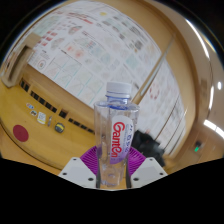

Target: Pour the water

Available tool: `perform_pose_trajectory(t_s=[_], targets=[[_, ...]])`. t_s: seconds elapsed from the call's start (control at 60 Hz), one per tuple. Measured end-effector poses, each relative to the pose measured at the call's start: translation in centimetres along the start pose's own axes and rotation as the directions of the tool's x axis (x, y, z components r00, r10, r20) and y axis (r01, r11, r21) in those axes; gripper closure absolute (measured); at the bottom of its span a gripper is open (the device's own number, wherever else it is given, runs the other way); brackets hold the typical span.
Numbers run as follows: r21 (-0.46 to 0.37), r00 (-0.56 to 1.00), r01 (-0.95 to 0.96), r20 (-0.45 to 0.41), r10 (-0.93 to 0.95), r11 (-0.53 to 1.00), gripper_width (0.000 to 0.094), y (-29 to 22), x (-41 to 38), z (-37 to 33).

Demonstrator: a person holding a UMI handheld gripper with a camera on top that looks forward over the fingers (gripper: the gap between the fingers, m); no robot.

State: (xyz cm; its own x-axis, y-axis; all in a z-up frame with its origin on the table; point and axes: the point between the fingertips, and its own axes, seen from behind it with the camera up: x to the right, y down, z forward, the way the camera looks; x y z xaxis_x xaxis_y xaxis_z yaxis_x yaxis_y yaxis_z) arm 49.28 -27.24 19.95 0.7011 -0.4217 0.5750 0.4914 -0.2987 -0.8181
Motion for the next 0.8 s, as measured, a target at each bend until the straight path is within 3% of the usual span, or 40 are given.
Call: perform_pose_trajectory(t_s=[0.167, 0.333, 0.467, 0.617, 0.683, 0.8], targets=[[0.144, 0.91, 0.402, -0.17, -0.378, 0.904, 0.0602, -11.8, -0.8, -4.2], [0.28, 0.611, 0.79, -0.29, -0.736, 0.545, 0.0602, -20.7, -11.1, -9.0], [0.353, 0.37, 0.9, -0.306, -0.877, 0.256, 0.0602, -19.4, -20.4, -9.5], [0.343, 0.062, 0.937, -0.353, -0.934, -0.067, 0.0602, -17.6, -28.2, -10.4], [0.344, -0.002, 0.929, -0.361, -0.933, -0.135, 0.0605, -17.5, -30.2, -10.8], [0.339, 0.001, 0.933, -0.331, -0.944, -0.118, 0.0602, -17.1, -30.6, -10.4]])
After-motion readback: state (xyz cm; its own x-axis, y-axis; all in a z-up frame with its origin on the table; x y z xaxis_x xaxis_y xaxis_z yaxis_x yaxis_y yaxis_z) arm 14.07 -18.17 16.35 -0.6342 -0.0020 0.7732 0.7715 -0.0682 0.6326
